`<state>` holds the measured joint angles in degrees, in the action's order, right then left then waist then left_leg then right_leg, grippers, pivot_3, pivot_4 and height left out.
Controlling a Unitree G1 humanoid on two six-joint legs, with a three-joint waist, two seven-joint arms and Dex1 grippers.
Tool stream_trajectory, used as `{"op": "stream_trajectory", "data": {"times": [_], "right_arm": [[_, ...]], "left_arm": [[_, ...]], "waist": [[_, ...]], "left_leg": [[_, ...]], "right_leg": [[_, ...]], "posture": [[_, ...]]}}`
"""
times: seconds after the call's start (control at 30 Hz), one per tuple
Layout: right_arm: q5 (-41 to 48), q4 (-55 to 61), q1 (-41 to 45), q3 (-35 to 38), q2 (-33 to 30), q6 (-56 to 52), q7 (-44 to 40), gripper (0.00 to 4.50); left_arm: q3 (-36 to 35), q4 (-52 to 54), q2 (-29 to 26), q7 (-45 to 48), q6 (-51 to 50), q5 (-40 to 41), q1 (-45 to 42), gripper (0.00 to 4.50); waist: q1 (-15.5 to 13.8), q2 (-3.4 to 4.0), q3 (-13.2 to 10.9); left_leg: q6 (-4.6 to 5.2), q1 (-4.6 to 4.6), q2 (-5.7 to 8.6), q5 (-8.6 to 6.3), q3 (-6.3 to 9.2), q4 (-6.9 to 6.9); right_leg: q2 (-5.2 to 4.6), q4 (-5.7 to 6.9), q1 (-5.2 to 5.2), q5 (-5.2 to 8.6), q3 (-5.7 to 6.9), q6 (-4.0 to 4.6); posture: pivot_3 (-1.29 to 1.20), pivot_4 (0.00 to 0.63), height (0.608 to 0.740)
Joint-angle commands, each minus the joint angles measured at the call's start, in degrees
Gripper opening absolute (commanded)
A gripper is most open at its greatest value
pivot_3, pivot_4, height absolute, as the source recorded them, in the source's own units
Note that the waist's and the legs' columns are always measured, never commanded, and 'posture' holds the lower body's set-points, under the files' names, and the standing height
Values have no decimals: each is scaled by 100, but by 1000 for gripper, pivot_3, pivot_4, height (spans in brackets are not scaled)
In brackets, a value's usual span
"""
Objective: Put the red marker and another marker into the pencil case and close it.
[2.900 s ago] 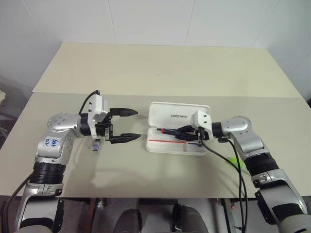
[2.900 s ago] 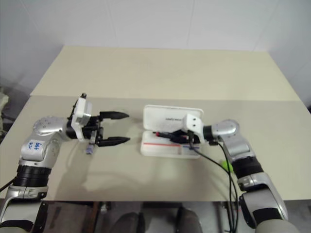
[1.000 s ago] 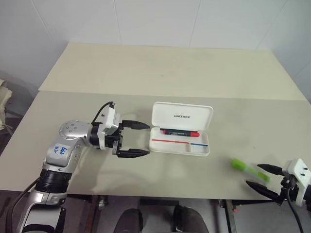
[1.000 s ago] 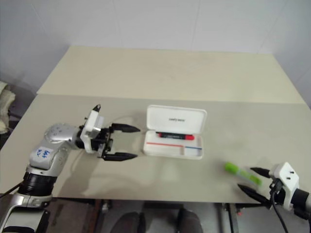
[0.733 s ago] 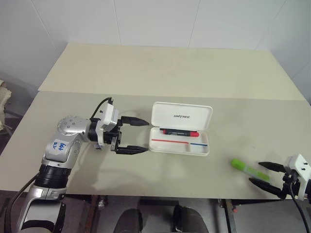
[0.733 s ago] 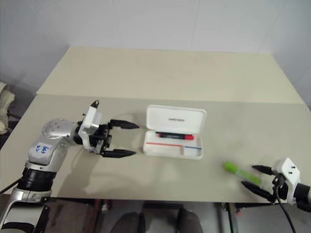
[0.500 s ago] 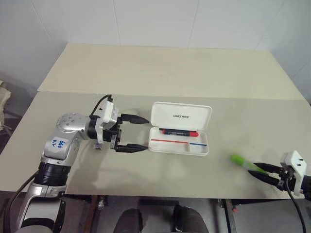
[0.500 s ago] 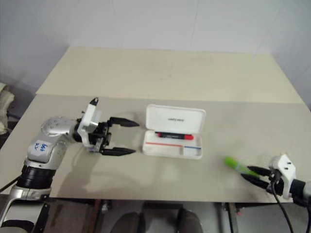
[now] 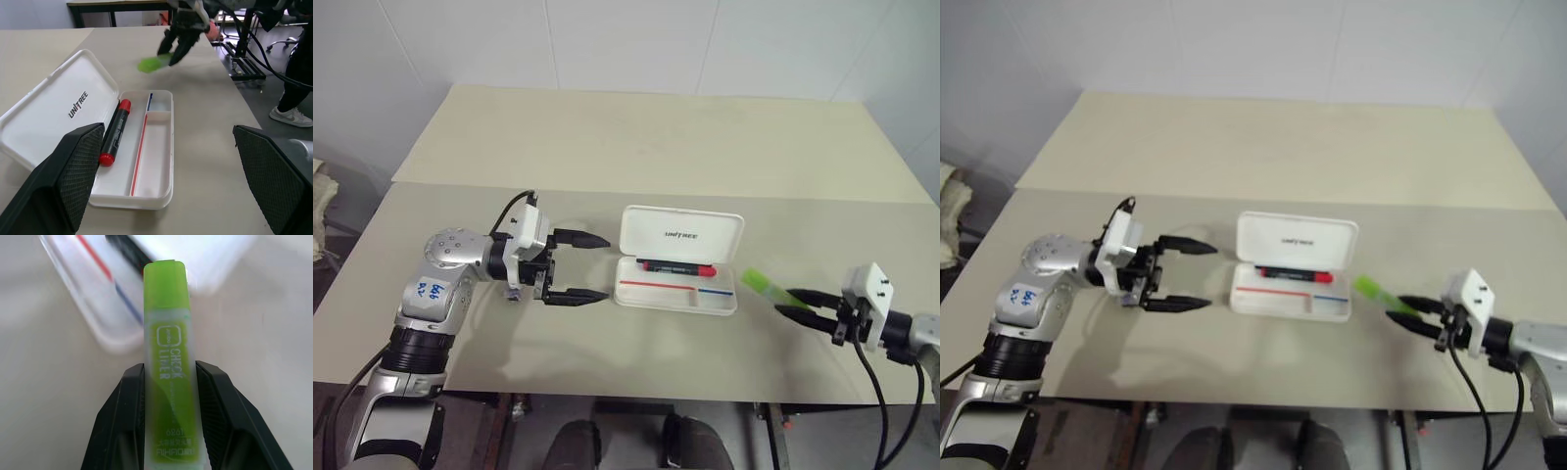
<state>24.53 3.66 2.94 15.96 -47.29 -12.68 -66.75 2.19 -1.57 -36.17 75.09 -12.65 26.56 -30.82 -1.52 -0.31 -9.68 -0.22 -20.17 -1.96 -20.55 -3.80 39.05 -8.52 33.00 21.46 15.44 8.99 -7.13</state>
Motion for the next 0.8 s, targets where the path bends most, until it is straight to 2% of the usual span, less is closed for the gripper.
{"op": "stream_trajectory", "data": {"times": [0.03,0.23,0.43,0.8], "right_arm": [[217,484,305,-172,-38,-240,39,1097],[51,740,1266,-1157,224,-514,52,1097],[-291,221,2186,-2080,754,-437,-49,1097],[-821,-599,2631,-2847,1200,-69,-376,1097]], "left_arm": [[-126,-29,-62,-2,201,-55,29,4500],[-102,-134,-195,76,416,-184,140,4500],[-172,-391,-308,111,639,-294,269,4500],[-352,-364,-473,19,717,-288,515,4500]], "waist": [[0,1,-1],[19,1,-1],[19,1,-1],[28,3,-3]], "left_leg": [[0,-1,1,0,-1,0],[0,-3,0,0,-1,-1],[0,-3,0,0,-2,-2],[-4,-10,1,-4,-2,-6]], "right_leg": [[0,-1,2,0,0,0],[0,-1,3,0,3,0],[0,0,7,0,3,0],[0,5,15,0,11,0]], "posture": [[0,150,740],[0,150,740],[0,150,740],[0,150,740]]}}
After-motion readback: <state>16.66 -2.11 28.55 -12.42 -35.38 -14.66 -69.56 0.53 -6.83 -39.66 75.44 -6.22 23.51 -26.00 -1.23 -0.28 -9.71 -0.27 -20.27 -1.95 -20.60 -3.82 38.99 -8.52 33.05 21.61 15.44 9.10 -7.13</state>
